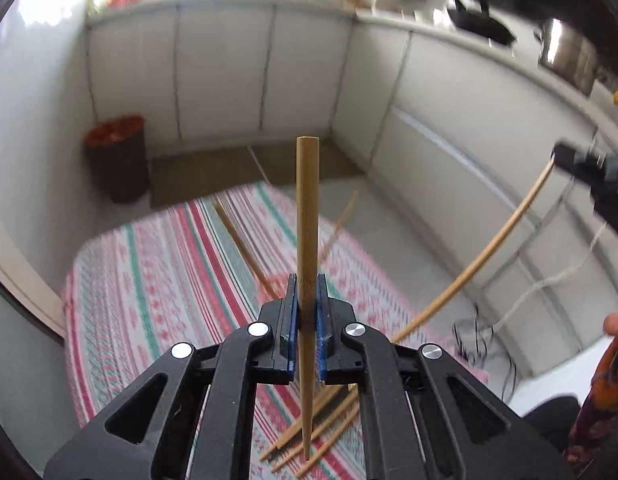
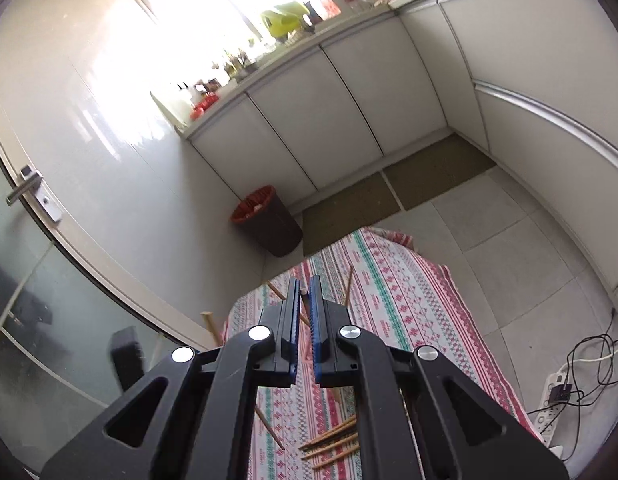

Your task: Organize utensils

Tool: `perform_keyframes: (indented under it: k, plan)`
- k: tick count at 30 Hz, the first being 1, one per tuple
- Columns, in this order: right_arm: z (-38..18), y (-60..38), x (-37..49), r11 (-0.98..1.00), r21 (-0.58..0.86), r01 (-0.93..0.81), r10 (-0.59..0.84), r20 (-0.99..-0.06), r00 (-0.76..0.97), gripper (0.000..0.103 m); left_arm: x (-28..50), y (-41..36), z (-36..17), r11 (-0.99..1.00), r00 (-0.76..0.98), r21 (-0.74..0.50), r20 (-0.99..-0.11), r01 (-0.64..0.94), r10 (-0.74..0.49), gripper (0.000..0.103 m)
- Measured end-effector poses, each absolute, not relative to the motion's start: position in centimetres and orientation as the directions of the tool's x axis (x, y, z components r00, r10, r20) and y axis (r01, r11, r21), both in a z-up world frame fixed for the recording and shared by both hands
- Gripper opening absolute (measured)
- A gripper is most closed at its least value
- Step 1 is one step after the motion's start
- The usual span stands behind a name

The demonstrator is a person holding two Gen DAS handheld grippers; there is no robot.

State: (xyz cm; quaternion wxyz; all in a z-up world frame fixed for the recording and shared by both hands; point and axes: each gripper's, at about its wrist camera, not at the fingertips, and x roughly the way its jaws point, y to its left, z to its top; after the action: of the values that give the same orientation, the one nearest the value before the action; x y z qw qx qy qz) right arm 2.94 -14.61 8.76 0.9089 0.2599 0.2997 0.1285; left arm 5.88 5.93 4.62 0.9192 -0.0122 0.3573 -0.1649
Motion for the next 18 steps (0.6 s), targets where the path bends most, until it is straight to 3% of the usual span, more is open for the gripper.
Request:
perform_keyframes:
  k: [5, 14, 17, 18]
  plan:
    - [10.7, -14.2, 4.2, 0.831, 0.55, -0.087, 0.367, -0.424, 0.828, 0.005, 6.1, 7.3, 8.4, 0.961, 0.801, -0.167, -0.532, 0.22, -0.276, 0.007]
    - [7.1, -11.0, 10.1, 0.86, 0.505, -0.074, 0.322, -0.423, 0.847, 0.006, 8.4, 6.4, 7.4, 0.959, 0.815, -0.19, -0.508, 0.208, -0.277, 0.006]
    - [4.8, -9.8, 11.9, 0.875, 0.474, -0.103, 0.346, -0.461, 0.817, 0.012, 8.9, 6.5, 7.2, 0.959, 0.827, -0.21, -0.492, 0.191, -0.272, 0.006]
    - [4.1, -9.6, 12.3, 0.871, 0.481, -0.105, 0.359, -0.474, 0.804, 0.022, 8.9, 6.5, 7.1, 0.961, 0.834, -0.209, -0.485, 0.183, -0.264, 0.006]
